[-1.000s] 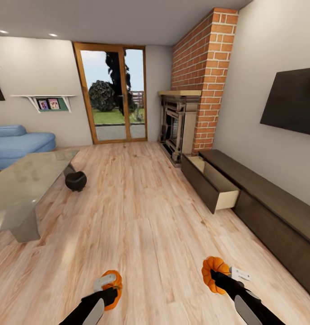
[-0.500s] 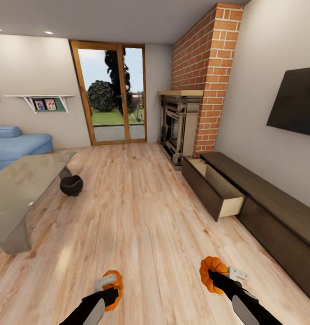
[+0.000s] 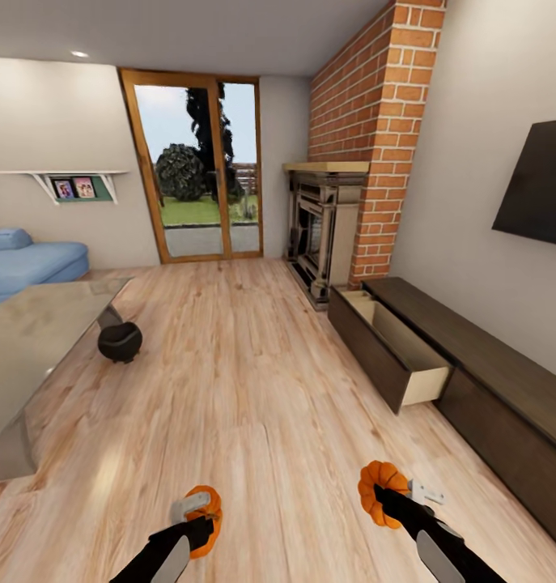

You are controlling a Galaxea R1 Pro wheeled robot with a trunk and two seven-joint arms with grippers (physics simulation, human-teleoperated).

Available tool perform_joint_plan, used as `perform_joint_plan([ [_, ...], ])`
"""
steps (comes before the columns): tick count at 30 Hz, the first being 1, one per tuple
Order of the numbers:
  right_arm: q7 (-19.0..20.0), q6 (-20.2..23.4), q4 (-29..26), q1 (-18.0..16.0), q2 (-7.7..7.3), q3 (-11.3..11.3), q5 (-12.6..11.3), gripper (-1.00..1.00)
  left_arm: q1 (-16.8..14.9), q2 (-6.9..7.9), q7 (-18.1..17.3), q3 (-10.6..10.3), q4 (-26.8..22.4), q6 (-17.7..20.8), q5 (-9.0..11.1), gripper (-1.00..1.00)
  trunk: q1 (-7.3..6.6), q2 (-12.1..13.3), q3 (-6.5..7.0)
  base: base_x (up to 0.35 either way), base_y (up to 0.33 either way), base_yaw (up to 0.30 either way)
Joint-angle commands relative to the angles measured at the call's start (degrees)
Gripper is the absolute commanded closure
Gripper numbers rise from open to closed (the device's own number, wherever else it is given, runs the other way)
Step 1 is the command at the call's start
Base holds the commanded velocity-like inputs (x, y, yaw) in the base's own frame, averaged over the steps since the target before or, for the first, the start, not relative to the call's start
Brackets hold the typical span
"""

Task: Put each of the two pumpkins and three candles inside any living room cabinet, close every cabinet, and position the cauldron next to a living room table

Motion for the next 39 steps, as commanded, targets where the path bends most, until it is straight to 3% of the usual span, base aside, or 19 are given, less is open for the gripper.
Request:
perform_joint_plan([
  [1, -0.6, 0.1, -0.2, 0.0, -0.08, 0.5, -0.4, 1.00, 0.0, 0.05, 0.7, -0.4, -0.1, 0.2, 0.4, 1.00, 0.03, 0.0, -0.05, 0.333, 0.000, 0.000],
  [10, -0.5, 0.2, -0.3, 0.0, -0.03, 0.5, -0.3, 1.00, 0.0, 0.05, 0.9, -0.4, -0.1, 0.1, 0.4, 1.00, 0.03, 0.0, -0.05, 0.335, 0.000, 0.136],
  [25, -0.5, 0.3, -0.4, 0.0, 0.89, 0.6, -0.3, 1.00, 0.0, 0.10, 0.4, -0.5, 2.0, -0.6, 0.2, 1.00, 0.03, 0.0, -0.05, 0.335, 0.000, 0.007],
  [32, -0.6, 0.2, -0.3, 0.0, 1.48, 2.9, -0.4, 1.00, 0.0, 0.05, 0.3, -0.4, 2.1, -0.7, 0.1, 1.00, 0.03, 0.0, -0.05, 0.336, 0.000, 0.069],
  [39, -0.6, 0.1, -0.2, 0.0, 1.47, 3.2, -0.4, 1.00, 0.0, 0.05, 0.3, -0.4, 2.1, -0.7, 0.2, 1.00, 0.03, 0.0, -0.05, 0.336, 0.000, 0.258],
])
